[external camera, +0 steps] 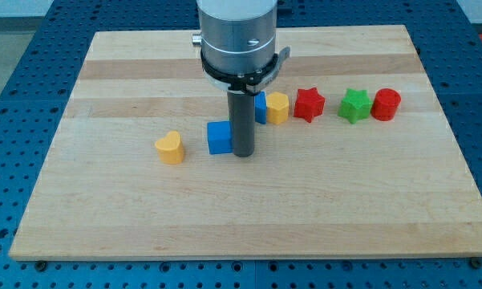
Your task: Nudge the blue cube up a bit
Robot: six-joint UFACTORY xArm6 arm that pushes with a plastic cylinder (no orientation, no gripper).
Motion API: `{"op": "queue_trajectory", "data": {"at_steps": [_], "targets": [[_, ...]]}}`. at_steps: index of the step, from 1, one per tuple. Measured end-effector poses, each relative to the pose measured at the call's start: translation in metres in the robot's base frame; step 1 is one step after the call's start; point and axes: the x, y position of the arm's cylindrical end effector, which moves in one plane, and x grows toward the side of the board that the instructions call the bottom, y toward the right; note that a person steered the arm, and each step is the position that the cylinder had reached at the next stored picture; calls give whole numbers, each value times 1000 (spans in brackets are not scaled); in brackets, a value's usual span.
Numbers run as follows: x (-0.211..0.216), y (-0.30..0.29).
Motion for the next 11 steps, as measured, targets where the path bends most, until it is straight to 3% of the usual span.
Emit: {"op": "queue_trajectory", "data": {"at_steps": [2,4,5,11], "targets": [[-26,-3],[36,-6],[38,-27],[-2,-84]]}}
